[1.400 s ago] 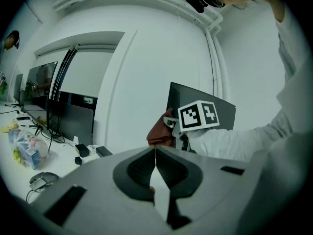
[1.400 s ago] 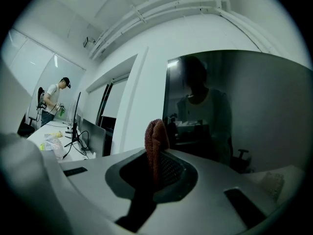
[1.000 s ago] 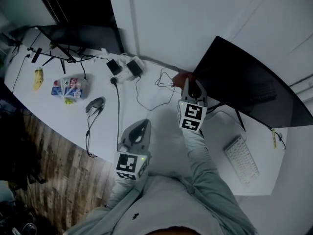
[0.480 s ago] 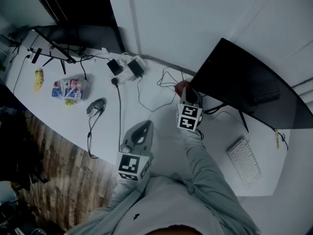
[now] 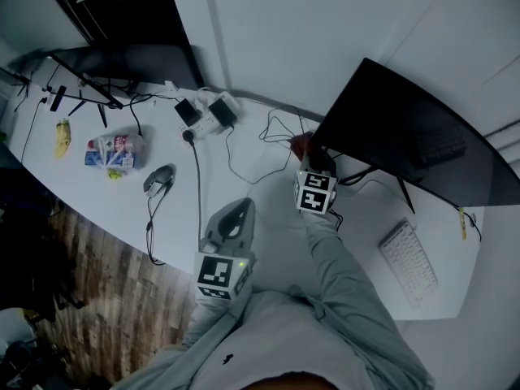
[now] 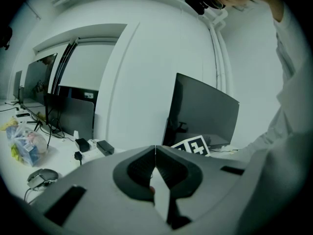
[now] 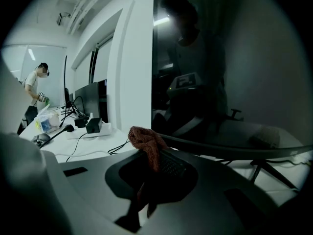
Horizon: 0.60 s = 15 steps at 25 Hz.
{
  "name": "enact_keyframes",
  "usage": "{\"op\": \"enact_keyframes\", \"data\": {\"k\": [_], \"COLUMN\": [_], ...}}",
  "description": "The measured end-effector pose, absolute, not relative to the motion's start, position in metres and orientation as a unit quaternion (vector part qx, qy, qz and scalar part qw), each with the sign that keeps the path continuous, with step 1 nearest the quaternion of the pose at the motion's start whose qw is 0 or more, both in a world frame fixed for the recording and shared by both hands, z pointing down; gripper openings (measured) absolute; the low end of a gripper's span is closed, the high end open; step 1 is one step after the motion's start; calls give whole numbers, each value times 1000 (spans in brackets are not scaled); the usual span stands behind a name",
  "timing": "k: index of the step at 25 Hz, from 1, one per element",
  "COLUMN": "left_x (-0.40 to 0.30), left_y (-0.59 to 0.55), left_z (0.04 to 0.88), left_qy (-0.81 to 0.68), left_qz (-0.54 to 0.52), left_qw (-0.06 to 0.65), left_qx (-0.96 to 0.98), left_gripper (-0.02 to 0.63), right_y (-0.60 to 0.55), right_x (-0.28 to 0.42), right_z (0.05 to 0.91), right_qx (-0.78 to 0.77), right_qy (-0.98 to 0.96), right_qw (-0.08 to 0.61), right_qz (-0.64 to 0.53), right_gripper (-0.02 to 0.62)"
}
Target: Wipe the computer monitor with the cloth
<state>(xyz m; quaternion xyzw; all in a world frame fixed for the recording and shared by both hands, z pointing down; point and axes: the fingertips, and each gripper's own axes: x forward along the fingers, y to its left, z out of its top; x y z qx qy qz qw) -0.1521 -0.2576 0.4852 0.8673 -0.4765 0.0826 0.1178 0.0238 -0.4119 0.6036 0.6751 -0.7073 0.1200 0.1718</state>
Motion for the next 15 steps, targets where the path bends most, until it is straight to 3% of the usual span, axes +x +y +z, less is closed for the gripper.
{"op": "enact_keyframes", "data": {"k": [15], "left_x": [-101], "left_y": [-242], "left_z": [471], "left_qy": [-451], "left_qz": [98], "left_qw": [100], "left_qx": [881], "left_gripper": [21], "right_y": [-380], "right_x": [95], "right_z": [598], "right_qx": [696], "right_qy": [-689], "right_qw": [151], "right_qz": [138], "right_gripper": [34]}}
